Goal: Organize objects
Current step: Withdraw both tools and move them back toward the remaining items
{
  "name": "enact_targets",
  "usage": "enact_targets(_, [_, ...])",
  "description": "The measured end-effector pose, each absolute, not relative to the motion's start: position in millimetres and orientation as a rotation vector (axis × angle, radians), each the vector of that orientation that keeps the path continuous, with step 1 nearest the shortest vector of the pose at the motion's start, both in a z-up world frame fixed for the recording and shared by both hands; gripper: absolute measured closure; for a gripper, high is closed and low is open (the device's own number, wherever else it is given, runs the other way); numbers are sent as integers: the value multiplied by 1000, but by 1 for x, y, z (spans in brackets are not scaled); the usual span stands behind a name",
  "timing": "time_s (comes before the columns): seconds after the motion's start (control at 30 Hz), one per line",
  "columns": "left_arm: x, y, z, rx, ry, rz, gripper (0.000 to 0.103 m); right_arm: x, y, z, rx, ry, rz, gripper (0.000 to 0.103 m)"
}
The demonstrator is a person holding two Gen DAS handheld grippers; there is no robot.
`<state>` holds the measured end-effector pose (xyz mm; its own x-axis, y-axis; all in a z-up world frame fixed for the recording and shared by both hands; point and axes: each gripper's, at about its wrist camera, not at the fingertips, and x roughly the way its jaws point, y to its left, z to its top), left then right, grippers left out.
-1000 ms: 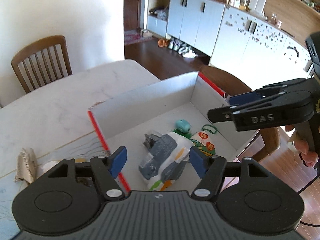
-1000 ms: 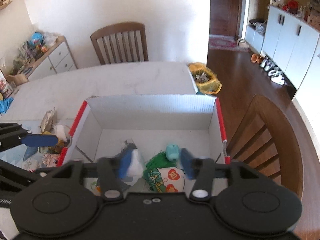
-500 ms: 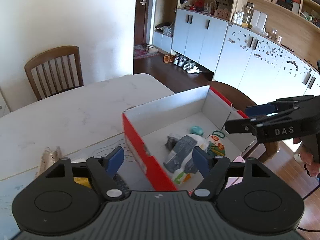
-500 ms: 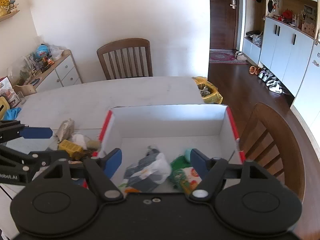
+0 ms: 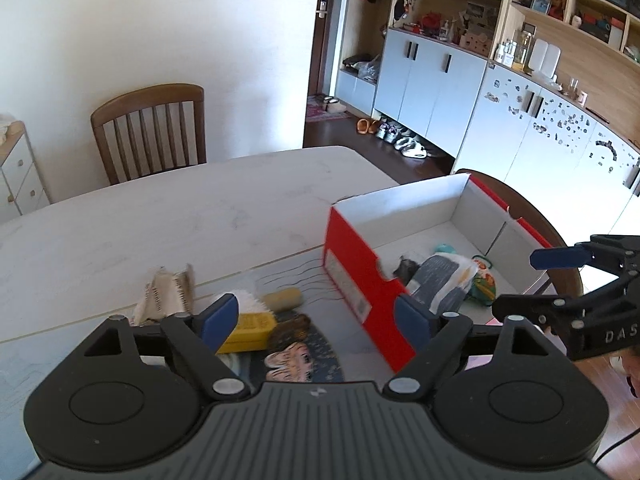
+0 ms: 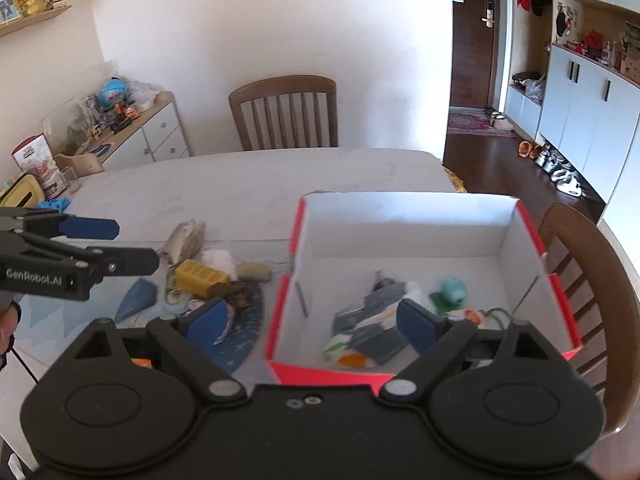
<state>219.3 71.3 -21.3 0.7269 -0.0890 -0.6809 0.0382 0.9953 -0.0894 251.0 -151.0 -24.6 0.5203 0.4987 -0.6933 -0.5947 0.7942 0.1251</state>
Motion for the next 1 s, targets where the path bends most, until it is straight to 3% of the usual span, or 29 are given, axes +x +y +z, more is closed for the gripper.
enact_targets(0.13, [207,89,-26,-75,743,-59,12,237,-139,-27,-126,778,652,3])
enact_targets(0.4, [192,126,-36,-109,731,-39,1,218,-113,-34,-115,790,638,3])
enact_targets(1.0, [178,167,-98,-86,794,-43,0,215,-48,-58,-138,833,637,3])
